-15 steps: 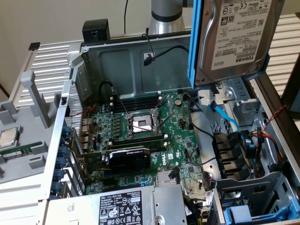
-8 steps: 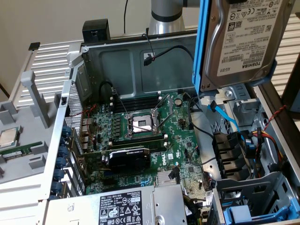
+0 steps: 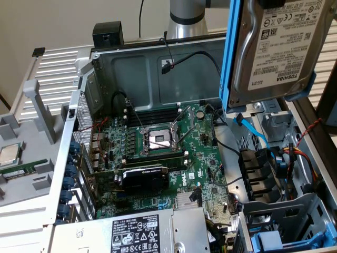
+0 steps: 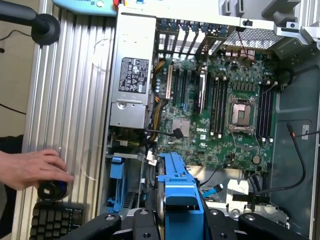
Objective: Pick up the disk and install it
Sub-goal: 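Pick up the disk, then insert the disk into the insertion slot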
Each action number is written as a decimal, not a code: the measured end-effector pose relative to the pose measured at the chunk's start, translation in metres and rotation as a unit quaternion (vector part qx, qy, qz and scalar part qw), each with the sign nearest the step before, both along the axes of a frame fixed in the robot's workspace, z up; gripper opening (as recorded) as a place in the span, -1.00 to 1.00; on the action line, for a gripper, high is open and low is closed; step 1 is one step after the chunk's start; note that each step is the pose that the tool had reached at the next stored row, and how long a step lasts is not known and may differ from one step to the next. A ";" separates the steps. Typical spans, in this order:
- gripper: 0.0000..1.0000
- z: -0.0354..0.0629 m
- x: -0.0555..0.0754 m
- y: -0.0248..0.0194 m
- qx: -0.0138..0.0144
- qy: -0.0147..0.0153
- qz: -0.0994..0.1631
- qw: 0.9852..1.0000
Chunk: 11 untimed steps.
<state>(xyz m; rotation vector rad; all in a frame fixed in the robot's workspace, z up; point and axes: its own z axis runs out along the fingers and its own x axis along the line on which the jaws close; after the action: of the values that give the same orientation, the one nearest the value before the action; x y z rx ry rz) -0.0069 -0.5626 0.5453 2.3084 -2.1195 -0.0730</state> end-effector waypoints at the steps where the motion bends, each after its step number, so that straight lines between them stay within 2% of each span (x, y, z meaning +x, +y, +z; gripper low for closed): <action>1: -0.26 0.0000 0.000 0.0000 0.000 0.000 0.000 1.000; 8: -0.26 0.0000 0.000 0.0000 0.000 0.000 0.000 1.000; 11: -0.26 -0.0001 0.000 -0.0001 -0.001 0.000 0.000 1.000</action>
<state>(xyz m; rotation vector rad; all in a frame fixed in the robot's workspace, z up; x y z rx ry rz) -0.0069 -0.5626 0.5452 2.3069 -2.1192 -0.0709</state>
